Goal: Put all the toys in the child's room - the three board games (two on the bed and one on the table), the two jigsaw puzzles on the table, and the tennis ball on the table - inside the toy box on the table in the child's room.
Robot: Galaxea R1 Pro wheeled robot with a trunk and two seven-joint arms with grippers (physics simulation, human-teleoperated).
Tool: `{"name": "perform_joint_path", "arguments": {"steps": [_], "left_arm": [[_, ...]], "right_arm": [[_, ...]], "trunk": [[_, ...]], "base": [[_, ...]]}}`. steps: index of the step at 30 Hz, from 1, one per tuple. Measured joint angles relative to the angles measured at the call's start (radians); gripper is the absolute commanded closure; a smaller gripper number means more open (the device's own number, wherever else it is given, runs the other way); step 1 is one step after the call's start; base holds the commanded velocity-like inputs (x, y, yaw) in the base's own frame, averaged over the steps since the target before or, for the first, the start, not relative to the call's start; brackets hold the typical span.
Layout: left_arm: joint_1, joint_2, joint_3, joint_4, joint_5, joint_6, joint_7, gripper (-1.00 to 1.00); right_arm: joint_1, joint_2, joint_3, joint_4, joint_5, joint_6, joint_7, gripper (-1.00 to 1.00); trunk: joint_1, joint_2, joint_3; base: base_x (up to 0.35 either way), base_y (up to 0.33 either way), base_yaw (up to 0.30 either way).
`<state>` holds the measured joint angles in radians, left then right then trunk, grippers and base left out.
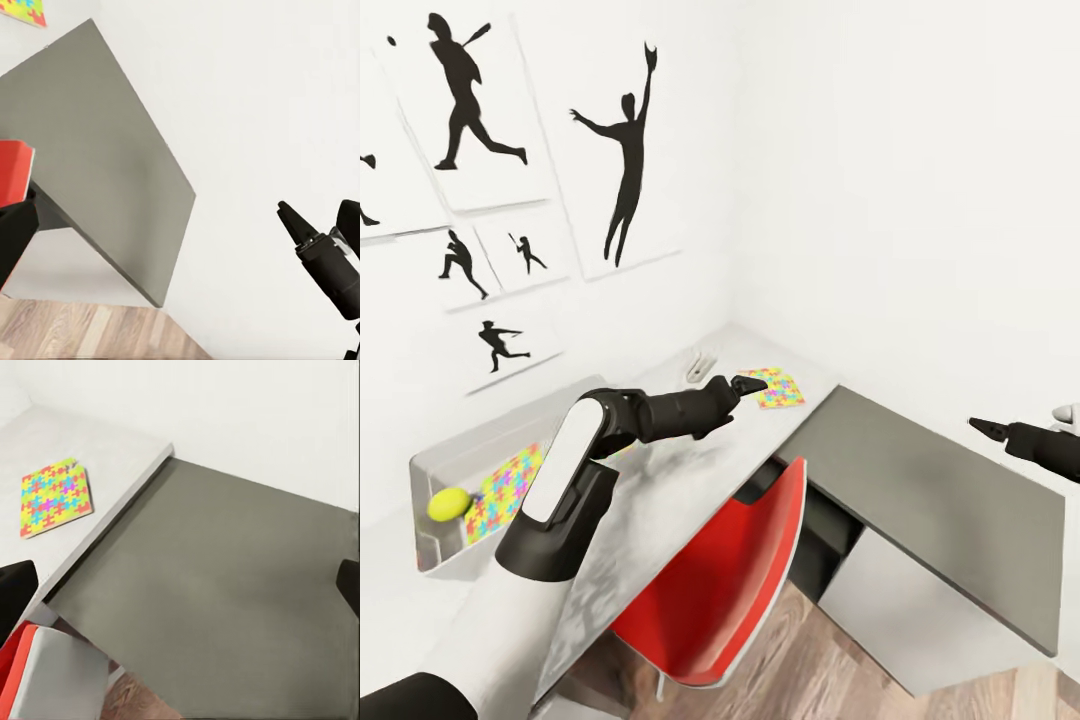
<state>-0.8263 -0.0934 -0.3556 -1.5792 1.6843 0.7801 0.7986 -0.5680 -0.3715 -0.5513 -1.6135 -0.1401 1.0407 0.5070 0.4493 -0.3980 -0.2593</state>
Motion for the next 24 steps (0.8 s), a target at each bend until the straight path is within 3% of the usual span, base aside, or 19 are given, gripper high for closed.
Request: {"name": "perform_joint_path", "arguments": {"steps": [9, 13, 14, 16, 17, 24], "left_arm": [[0.000, 0.001, 0.002, -0.003, 0.000, 0.000, 0.001, -1.00], [0.003, 0.004, 0.040, -0.019, 0.000, 0.005, 0.004, -1.00], [0.012, 0.014, 0.062, -0.021, -0.002, 0.016, 0.007, -1.00], [0.015, 0.025, 0.074, -0.021, -0.001, 0.018, 0.007, -1.00], [0.020, 0.042, 0.084, -0.022, -0.001, 0.020, 0.006, -1.00], [0.023, 0.068, 0.104, -0.026, 0.008, 0.037, 0.006, -1.00]], "right_arm": [[0.000, 0.000, 0.000, 0.000, 0.000, 0.000, 0.001, -1.00], [0.002, -0.002, -0.001, 0.000, 0.000, 0.000, 0.000, -1.00], [0.041, -0.011, -0.011, 0.000, 0.003, -0.001, 0.023, -1.00], [0.058, -0.014, -0.022, -0.001, 0.000, -0.001, 0.080, -1.00], [0.070, -0.022, -0.031, -0.001, 0.000, -0.001, 0.154, -1.00], [0.075, -0.023, -0.026, -0.001, 0.000, -0.001, 0.172, -1.00]], "trunk": [[0.000, 0.000, 0.000], [0.000, 0.000, 0.000], [0.000, 0.000, 0.000], [0.000, 0.000, 0.000], [0.000, 0.000, 0.000], [0.000, 0.000, 0.000]], "base": [[0.007, -0.023, -0.298], [0.000, -0.001, -0.298], [0.000, 0.000, -0.298], [0.000, 0.000, -0.298], [0.000, 0.000, -0.298], [0.000, 0.000, -0.298]]}}
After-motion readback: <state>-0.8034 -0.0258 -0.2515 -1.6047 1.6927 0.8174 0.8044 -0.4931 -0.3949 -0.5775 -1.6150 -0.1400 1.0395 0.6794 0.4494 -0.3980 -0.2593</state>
